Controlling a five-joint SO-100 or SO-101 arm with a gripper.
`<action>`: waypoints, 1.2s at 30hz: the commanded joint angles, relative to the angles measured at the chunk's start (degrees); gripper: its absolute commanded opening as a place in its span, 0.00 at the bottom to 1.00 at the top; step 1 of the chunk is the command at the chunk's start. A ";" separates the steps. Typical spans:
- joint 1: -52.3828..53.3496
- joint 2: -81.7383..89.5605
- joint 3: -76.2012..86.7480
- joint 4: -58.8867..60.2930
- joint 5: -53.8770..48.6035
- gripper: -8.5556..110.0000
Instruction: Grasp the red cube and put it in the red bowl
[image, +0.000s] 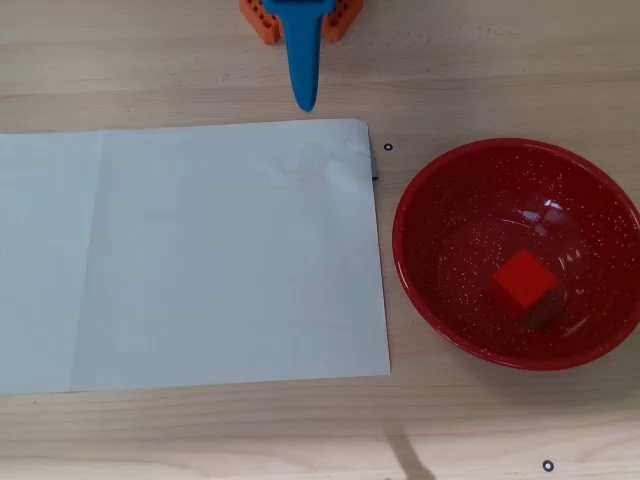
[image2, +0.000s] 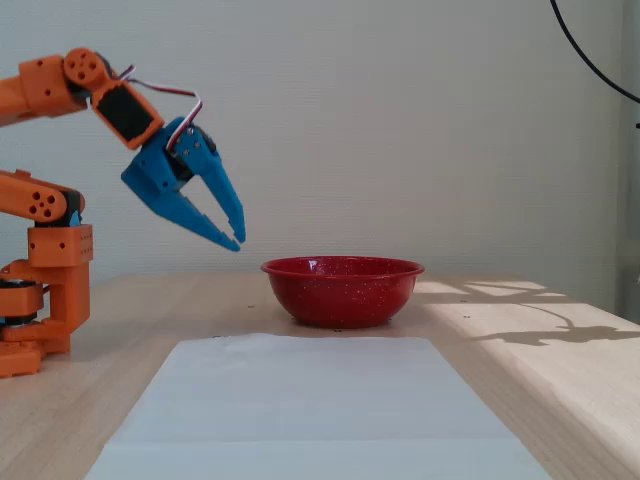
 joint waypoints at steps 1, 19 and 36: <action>-1.76 4.83 1.32 -5.62 -1.85 0.07; -3.87 21.45 31.29 -16.79 1.85 0.07; -3.78 21.45 31.29 -4.66 -1.49 0.08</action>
